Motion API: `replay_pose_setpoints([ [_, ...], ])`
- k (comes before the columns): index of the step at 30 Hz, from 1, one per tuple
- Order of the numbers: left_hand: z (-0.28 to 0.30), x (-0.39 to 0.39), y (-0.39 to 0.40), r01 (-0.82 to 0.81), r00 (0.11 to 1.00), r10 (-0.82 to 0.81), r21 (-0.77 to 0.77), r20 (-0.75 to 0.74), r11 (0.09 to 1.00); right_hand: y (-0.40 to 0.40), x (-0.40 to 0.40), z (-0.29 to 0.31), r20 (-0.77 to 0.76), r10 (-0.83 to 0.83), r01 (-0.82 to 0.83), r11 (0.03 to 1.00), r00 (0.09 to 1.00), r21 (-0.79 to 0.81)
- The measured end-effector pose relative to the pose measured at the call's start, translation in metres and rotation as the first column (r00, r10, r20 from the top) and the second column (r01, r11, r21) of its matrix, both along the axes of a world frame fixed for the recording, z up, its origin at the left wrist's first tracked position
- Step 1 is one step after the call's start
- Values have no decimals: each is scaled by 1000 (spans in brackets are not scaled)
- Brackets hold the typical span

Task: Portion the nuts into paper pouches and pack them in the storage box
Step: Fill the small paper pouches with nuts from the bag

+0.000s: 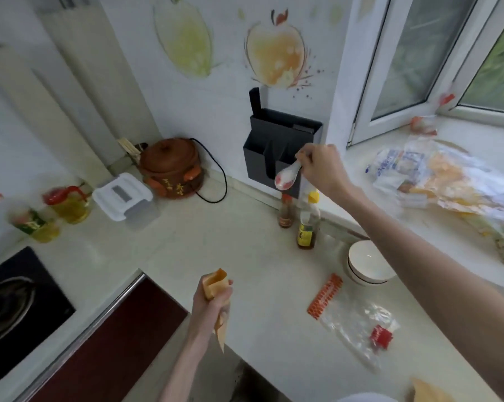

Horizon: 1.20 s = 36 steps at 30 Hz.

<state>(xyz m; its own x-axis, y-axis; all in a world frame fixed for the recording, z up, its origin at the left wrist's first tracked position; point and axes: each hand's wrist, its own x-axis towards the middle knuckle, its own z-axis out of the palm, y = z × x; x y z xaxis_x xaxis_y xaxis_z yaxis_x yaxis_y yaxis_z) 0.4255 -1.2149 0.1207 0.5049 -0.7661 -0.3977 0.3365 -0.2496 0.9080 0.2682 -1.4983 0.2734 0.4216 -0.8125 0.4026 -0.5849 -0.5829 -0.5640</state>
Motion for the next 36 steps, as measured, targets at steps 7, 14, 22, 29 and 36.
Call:
replay_pose_setpoints([
  [7,14,60,-53,135,990,-134,-24,54,991,-58,65,37,-87,-131,128,991,988,-43],
  [14,5,111,-90,261,964,-260,-4,61,965,-75,104,11,-357,-121,145,989,926,43],
  [22,0,131,-117,406,911,-405,-2,79,914,-86,123,-22,-543,-149,198,980,826,32],
  [29,18,134,-127,484,870,-474,-59,138,873,-86,124,-29,-545,-173,179,983,820,-42],
  [36,25,127,-126,521,846,-499,-97,189,848,-69,119,-33,-463,-218,192,976,859,-104],
])
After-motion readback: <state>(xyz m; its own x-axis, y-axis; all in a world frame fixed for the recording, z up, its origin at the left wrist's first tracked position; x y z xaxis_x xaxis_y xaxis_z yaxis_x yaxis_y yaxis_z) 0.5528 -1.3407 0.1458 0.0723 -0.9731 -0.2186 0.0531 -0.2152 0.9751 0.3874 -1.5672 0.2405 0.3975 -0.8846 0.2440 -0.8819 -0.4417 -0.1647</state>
